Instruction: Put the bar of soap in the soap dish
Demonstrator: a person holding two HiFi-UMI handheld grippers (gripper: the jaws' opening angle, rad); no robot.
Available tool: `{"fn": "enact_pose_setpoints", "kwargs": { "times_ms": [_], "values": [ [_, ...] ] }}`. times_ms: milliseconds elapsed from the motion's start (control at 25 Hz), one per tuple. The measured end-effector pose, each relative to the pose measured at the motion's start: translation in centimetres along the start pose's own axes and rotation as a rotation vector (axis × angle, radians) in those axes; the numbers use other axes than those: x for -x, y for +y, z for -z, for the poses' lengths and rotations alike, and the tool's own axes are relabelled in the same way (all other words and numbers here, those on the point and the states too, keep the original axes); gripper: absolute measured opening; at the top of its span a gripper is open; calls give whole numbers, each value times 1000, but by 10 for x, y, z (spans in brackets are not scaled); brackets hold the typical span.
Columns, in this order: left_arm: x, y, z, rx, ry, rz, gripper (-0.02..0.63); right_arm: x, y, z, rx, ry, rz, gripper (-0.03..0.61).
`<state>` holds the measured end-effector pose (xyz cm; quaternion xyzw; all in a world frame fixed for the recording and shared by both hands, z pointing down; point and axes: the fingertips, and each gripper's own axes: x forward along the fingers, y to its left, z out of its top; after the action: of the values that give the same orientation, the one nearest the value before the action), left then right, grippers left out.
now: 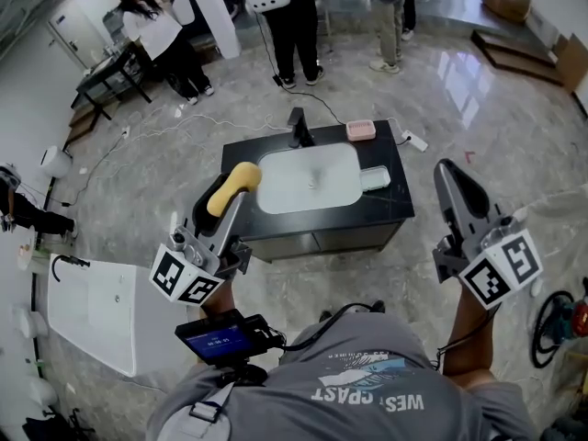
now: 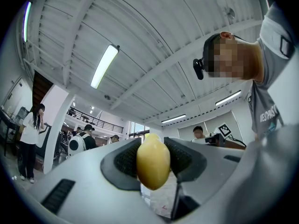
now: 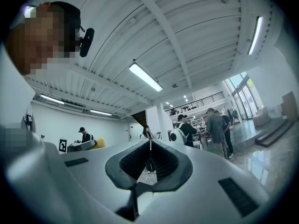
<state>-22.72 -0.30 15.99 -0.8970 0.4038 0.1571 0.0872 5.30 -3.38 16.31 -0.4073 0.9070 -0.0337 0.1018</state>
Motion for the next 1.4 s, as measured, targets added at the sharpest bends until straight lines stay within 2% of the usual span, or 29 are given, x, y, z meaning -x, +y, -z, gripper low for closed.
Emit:
{"fn": "enact_pose_setpoints", "kwargs": {
  "times_ms": [320,640,1040,1400],
  "values": [
    [-59,-22,20,-14,7,-37,156,4,-66,-7,-20,15,-46,6],
    [-100,-46,58,-18,32,-82,156,13,-128,9,-51,31,-89,6],
    [-113,-46,61,-10,66,-87,156,7,-148,9,-77,31,-80,6],
    [-141,-12,65,21,54,-25,156,-20,-145,11,-54,53,-53,6]
  ]
}}
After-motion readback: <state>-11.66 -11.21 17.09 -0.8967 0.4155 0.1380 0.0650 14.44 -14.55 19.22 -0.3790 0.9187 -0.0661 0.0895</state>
